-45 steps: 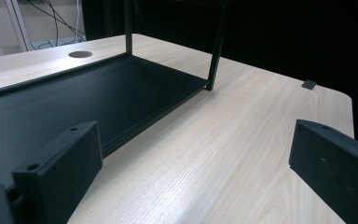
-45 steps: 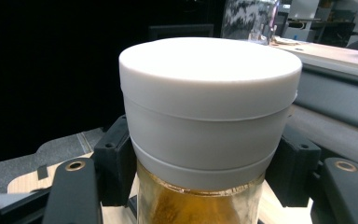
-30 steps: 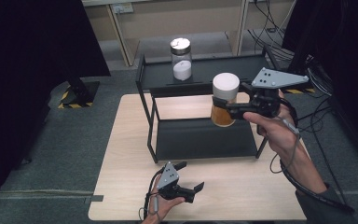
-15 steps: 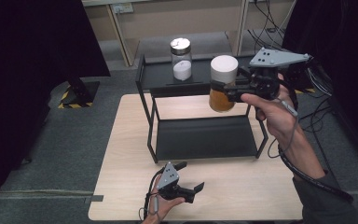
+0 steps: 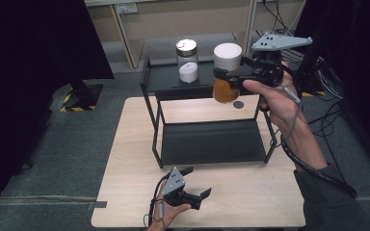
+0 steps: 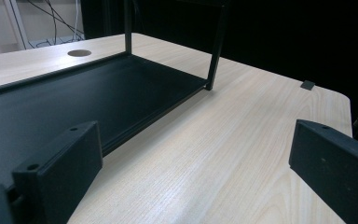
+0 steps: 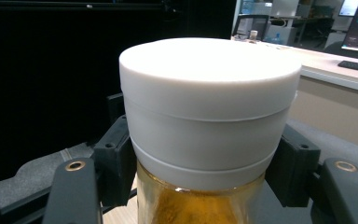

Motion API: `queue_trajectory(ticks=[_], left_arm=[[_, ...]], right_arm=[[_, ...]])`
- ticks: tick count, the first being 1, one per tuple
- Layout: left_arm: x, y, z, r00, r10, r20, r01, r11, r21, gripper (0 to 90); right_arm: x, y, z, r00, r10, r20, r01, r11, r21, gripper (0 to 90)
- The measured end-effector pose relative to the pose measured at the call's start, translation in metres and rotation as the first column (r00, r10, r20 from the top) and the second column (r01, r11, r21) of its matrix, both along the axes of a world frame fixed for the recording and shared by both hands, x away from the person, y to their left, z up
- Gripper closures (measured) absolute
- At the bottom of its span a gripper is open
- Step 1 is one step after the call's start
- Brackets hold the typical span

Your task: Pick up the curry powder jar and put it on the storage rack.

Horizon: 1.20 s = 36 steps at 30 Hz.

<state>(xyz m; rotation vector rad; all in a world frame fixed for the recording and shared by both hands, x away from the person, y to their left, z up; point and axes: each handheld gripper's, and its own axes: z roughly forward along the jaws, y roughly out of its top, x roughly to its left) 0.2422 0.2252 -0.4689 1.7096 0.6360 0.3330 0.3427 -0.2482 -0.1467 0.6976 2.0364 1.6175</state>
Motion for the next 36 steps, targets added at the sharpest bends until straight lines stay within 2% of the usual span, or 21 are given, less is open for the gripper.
queue_trajectory(ticks=[8,16,36], left_arm=[[0.0,0.001,0.001,1.0,-0.001,0.004,0.001,1.0,-0.002,1.9],[-0.001,0.001,0.002,0.9999,-0.005,0.01,0.005,1.0,-0.004,1.9],[-0.002,0.0,0.002,0.9998,-0.019,0.008,0.019,0.9998,-0.002,1.9]], right_arm=[[0.009,0.007,0.01,0.9989,-0.048,0.004,0.048,0.999,-0.006,35.5],[0.02,0.016,0.012,0.9951,-0.098,0.004,0.098,0.995,-0.007,35.5],[0.046,0.04,-0.001,0.9772,-0.212,0.0,0.212,0.977,0.001,35.5]])
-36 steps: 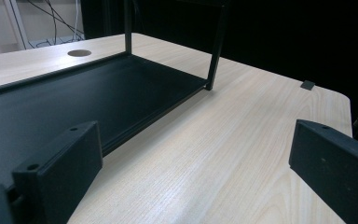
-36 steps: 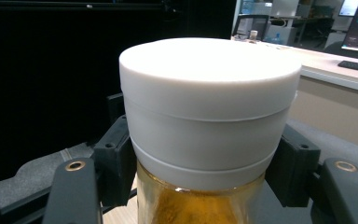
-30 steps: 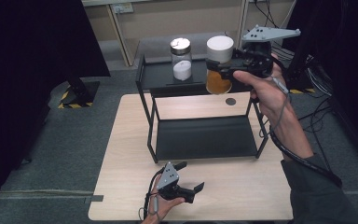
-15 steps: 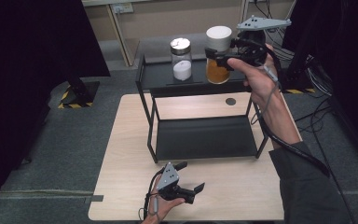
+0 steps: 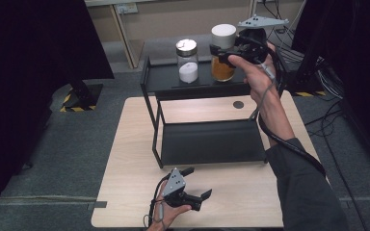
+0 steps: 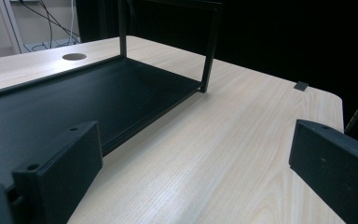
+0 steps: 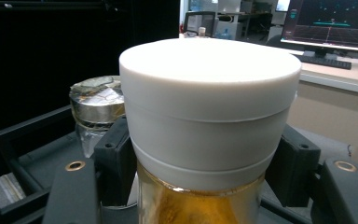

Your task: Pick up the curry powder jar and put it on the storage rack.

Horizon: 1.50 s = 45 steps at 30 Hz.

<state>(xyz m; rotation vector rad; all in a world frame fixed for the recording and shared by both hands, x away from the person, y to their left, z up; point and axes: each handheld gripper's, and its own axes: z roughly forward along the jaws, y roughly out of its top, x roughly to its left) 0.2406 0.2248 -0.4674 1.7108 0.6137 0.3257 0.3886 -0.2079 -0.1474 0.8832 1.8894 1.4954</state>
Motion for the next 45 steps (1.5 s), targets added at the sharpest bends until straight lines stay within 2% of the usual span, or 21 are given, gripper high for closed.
queue_trajectory(ticks=[11,23,26,30,34,45], left_arm=[[0.0,0.0,0.0,1.0,-0.004,0.0,0.004,1.0,-0.001,1.9],[-0.001,0.0,0.0,1.0,-0.004,0.002,0.004,1.0,0.0,1.9],[-0.001,-0.001,0.0,1.0,-0.004,0.002,0.004,1.0,0.002,1.9],[-0.001,-0.001,0.0,1.0,-0.006,0.0,0.006,1.0,0.004,1.9],[-0.001,-0.001,0.001,1.0,-0.003,0.004,0.003,1.0,0.006,1.9],[-0.001,0.0,0.001,1.0,0.002,0.005,-0.002,1.0,0.002,1.9]], right_arm=[[0.007,0.008,-0.009,0.9993,-0.037,0.001,0.037,0.999,0.001,35.5],[0.008,0.007,-0.013,0.9993,-0.038,-0.005,0.038,0.999,0.011,35.0],[0.007,0.006,-0.012,0.9996,-0.03,-0.003,0.03,0.999,0.016,26.1],[0.001,0.008,-0.008,0.9989,-0.047,-0.006,0.047,0.999,0.004,13.0],[-0.004,0.008,-0.007,0.9984,-0.054,-0.015,0.054,0.999,-0.002,5.8],[-0.023,-0.005,-0.015,0.9986,-0.053,0.005,0.053,0.999,0.014,1.6]])
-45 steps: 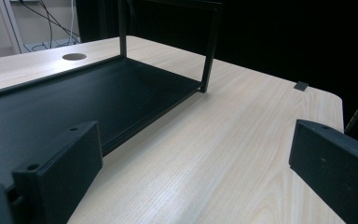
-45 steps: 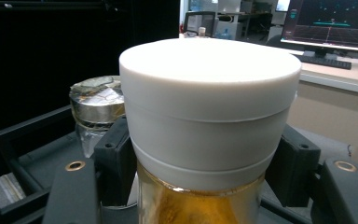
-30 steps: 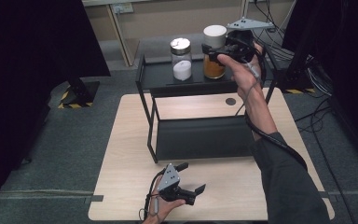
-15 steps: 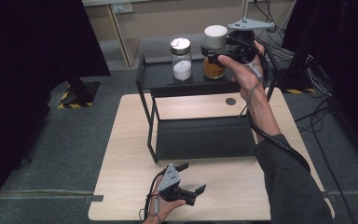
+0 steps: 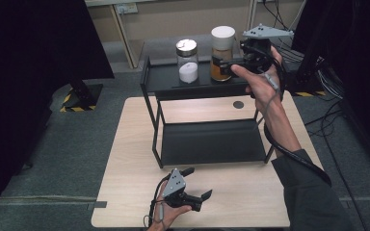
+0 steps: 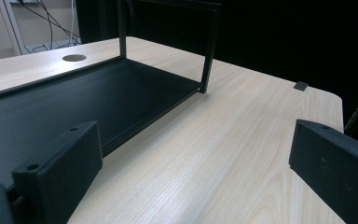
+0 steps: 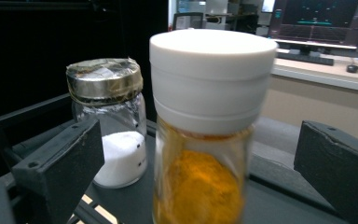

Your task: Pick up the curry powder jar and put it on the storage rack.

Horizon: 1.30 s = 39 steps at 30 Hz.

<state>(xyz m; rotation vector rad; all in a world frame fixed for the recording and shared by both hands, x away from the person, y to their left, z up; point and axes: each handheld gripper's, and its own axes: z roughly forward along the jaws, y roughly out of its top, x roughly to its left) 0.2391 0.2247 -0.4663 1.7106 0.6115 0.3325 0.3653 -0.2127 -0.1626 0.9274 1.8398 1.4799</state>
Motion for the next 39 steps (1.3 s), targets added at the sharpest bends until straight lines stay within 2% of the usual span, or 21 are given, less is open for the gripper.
queue_trajectory(ticks=[3,14,17,23,26,39], left_arm=[[0.0,0.0,0.0,1.0,0.0,-0.001,0.0,1.0,-0.003,1.9],[0.0,-0.001,-0.001,1.0,0.0,-0.003,0.0,1.0,0.0,1.9],[0.0,-0.001,-0.001,1.0,0.0,-0.002,0.0,1.0,0.001,1.9],[0.0,0.0,-0.001,1.0,0.002,0.0,-0.002,1.0,-0.001,1.9],[0.0,-0.001,-0.001,1.0,0.002,-0.001,-0.002,1.0,0.0,1.9],[0.0,0.0,-0.001,1.0,0.004,0.0,-0.004,1.0,-0.002,1.9]], right_arm=[[-0.005,-0.007,-0.004,0.9998,0.017,0.004,-0.017,1.0,0.02,0.7],[-0.026,-0.023,-0.017,0.9988,0.048,0.014,-0.048,0.999,0.01,0.3],[-0.032,-0.028,-0.021,0.9983,0.055,0.017,-0.055,0.998,0.021,0.3],[-0.045,-0.036,-0.032,0.997,0.073,0.026,-0.074,0.997,0.035,0.3],[-0.053,-0.039,-0.04,0.9957,0.084,0.039,-0.085,0.996,0.021,0.3],[-0.07,-0.052,-0.068,0.9905,0.129,0.048,-0.13,0.991,0.023,0.3]])
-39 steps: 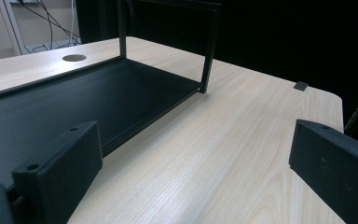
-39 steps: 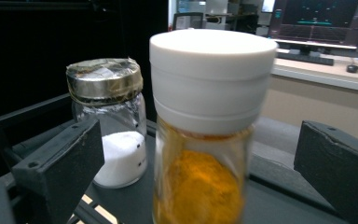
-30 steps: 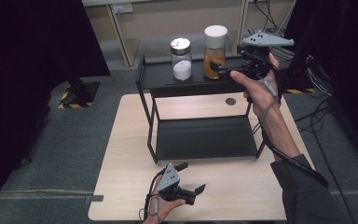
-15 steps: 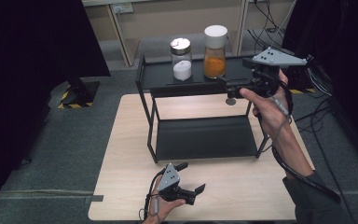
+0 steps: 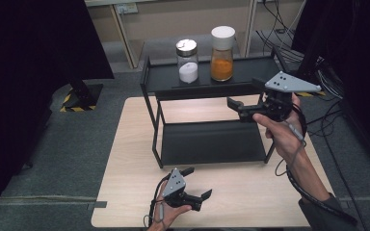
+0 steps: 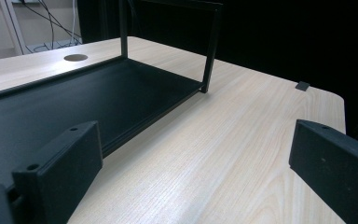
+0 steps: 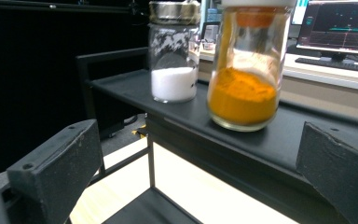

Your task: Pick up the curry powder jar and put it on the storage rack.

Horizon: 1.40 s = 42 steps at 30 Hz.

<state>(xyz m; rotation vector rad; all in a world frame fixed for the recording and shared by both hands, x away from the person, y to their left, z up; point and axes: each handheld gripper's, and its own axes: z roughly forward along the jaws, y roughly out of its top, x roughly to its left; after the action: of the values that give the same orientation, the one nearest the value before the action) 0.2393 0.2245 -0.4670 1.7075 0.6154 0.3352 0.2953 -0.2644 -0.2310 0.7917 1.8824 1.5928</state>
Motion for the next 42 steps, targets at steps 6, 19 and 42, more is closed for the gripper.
queue_trajectory(ticks=[6,19,42], left_arm=[[0.0,0.0,0.0,1.0,0.0,-0.001,0.0,1.0,0.001,1.9],[0.0,0.0,-0.001,1.0,0.006,0.002,-0.006,1.0,-0.004,1.9],[0.001,0.003,-0.001,0.9998,0.018,-0.003,-0.018,0.9997,-0.015,1.9]], right_arm=[[-0.007,-0.005,-0.015,0.9999,0.015,-0.005,-0.015,1.0,0.003,0.3],[-0.018,-0.012,-0.038,0.9998,0.018,-0.005,-0.018,1.0,-0.002,0.3],[-0.032,-0.019,-0.106,0.9971,0.03,-0.069,-0.03,1.0,0.002,0.3]])
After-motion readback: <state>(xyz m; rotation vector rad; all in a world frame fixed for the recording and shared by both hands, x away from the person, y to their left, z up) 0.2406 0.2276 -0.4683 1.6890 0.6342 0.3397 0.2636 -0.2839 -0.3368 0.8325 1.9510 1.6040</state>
